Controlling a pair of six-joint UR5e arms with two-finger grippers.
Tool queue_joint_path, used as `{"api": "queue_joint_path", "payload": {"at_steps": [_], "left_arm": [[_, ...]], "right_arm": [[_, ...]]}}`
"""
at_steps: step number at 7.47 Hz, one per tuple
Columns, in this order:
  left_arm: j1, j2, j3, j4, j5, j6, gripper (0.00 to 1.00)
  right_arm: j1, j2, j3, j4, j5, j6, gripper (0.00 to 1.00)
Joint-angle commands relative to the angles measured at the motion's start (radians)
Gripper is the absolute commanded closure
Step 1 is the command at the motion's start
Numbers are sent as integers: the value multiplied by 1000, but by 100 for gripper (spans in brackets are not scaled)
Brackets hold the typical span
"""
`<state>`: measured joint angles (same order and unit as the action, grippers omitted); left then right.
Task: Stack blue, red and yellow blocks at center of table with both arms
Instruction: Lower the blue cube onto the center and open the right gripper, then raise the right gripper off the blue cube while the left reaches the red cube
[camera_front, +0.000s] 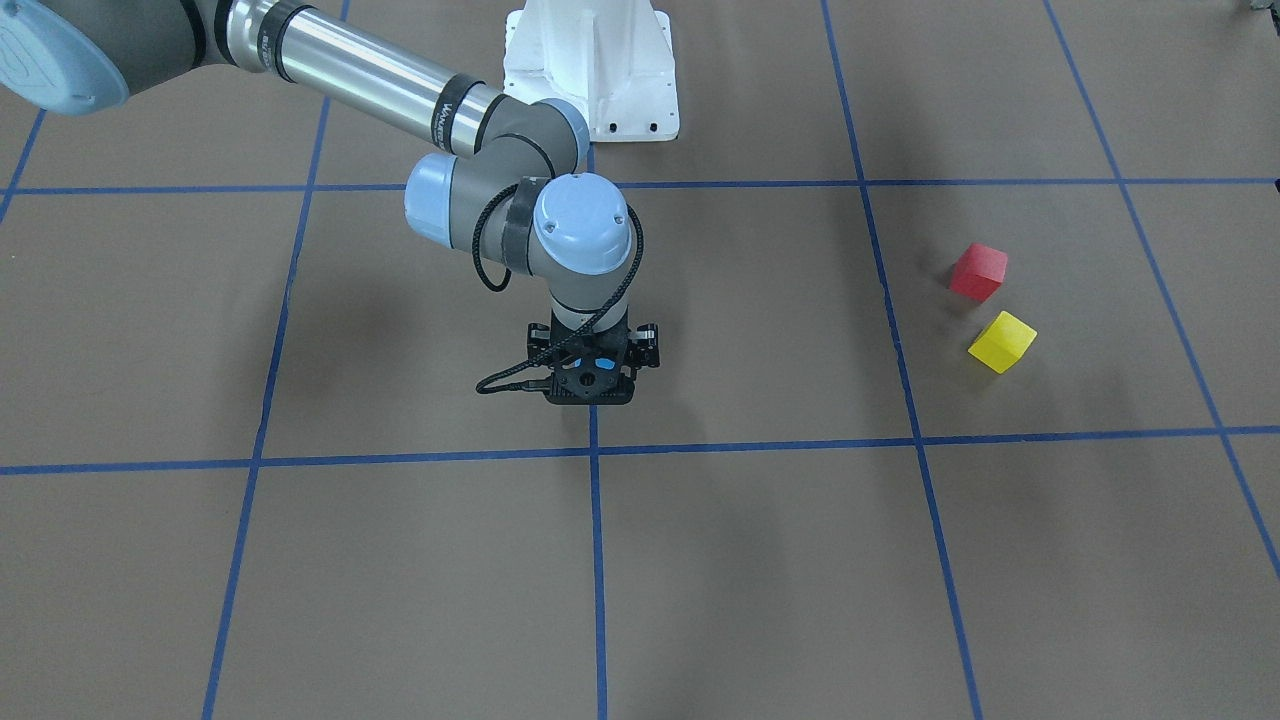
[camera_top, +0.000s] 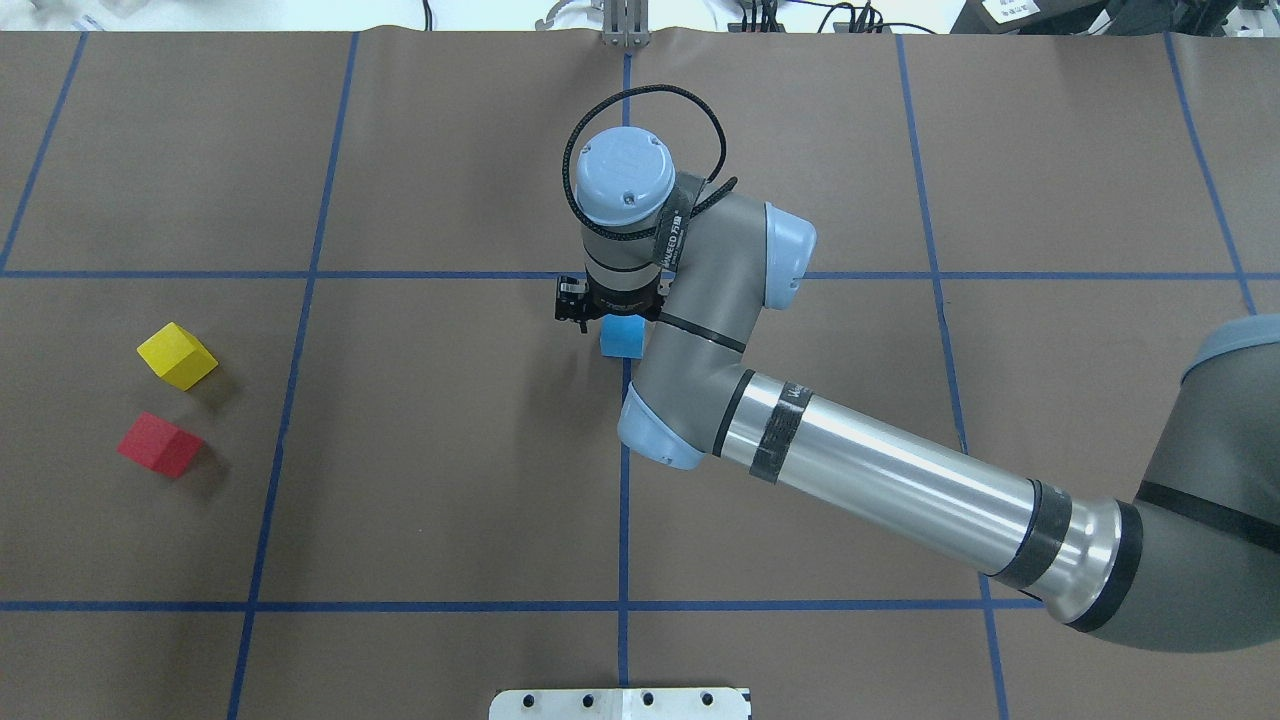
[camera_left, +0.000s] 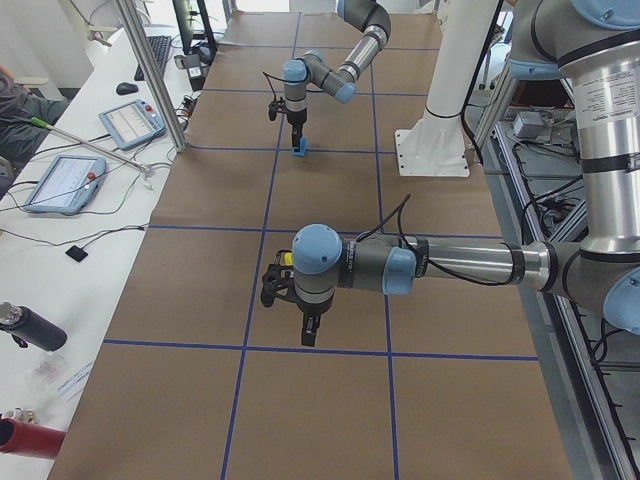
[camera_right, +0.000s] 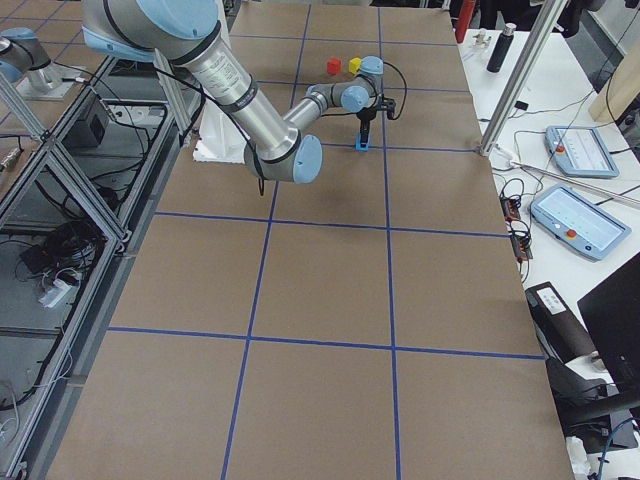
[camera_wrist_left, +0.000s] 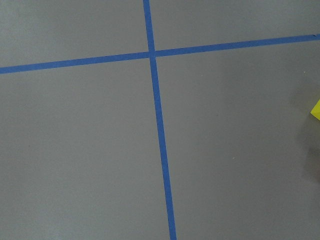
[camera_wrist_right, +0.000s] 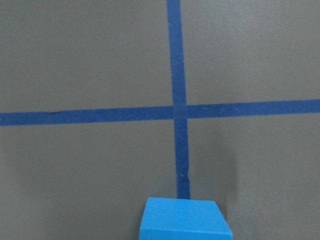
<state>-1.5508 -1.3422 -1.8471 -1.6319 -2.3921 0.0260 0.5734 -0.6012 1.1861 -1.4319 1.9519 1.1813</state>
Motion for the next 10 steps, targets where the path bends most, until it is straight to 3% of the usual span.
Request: {"api": "queue_joint_path", "payload": {"at_steps": [1,2,3,4,5,6,7,10], "left_arm": [[11,-17,-4,-20,-50,-100,0],[100,-26,-3,-130,-42,-252,0],[215,-29,-1,-246,-27,-444,14],[327,-28,-1,-355,47,-493,11],[415,-29,-3,-417,106,-497,4],[501,-34,-7,-431,157,-503,1],[591,-40,-38,-431,265,-503,0],[766,-86,-34,-437,294,-592,1]], "right_arm": [[57,-21,97,-11,62,-9,0],[106,-81,201,-36,138,-3,0],[124,-229,375,-47,143,-5,0],[152,-391,529,-44,144,-11,0],[180,-482,602,-44,147,-15,0],[189,-529,618,-44,137,-15,0],[195,-575,618,-42,131,-23,0],[232,-681,626,-32,133,-212,0]]}}
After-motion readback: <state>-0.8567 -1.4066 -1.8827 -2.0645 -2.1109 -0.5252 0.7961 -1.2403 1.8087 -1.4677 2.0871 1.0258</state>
